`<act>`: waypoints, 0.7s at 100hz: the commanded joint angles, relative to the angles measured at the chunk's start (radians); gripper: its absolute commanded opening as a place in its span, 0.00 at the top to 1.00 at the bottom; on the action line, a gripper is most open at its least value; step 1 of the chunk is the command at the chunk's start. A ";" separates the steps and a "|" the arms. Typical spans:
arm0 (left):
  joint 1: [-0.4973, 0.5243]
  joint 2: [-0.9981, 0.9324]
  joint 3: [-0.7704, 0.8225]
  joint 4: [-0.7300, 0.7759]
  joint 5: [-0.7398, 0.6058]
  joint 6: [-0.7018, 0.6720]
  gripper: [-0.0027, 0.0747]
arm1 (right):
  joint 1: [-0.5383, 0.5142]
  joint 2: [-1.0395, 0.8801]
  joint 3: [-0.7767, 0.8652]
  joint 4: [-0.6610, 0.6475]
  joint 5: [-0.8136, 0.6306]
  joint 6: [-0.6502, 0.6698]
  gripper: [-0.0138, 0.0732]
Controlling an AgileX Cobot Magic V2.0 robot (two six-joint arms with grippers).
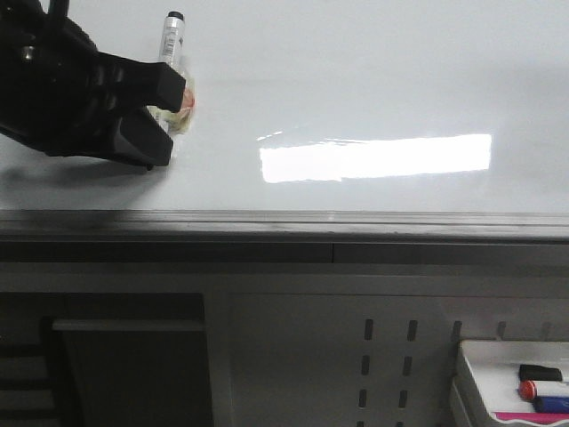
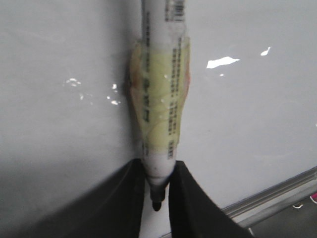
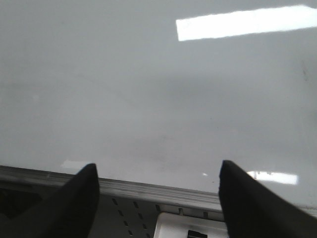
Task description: Write number 4 on whiteboard
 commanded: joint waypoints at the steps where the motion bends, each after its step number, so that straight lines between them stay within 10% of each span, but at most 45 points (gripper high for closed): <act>1: -0.008 -0.025 -0.032 -0.011 -0.039 -0.001 0.99 | -0.006 0.016 -0.037 0.002 -0.076 -0.013 0.31; 24: -0.008 -0.074 -0.032 0.057 0.015 0.001 0.99 | 0.057 0.017 -0.037 0.006 -0.062 -0.056 0.32; 46: -0.008 -0.234 -0.032 0.434 0.294 0.009 0.99 | 0.229 0.103 -0.092 0.234 0.024 -0.416 0.32; 70: -0.011 -0.385 -0.032 0.529 0.645 0.360 0.99 | 0.481 0.285 -0.156 0.438 0.018 -0.688 0.32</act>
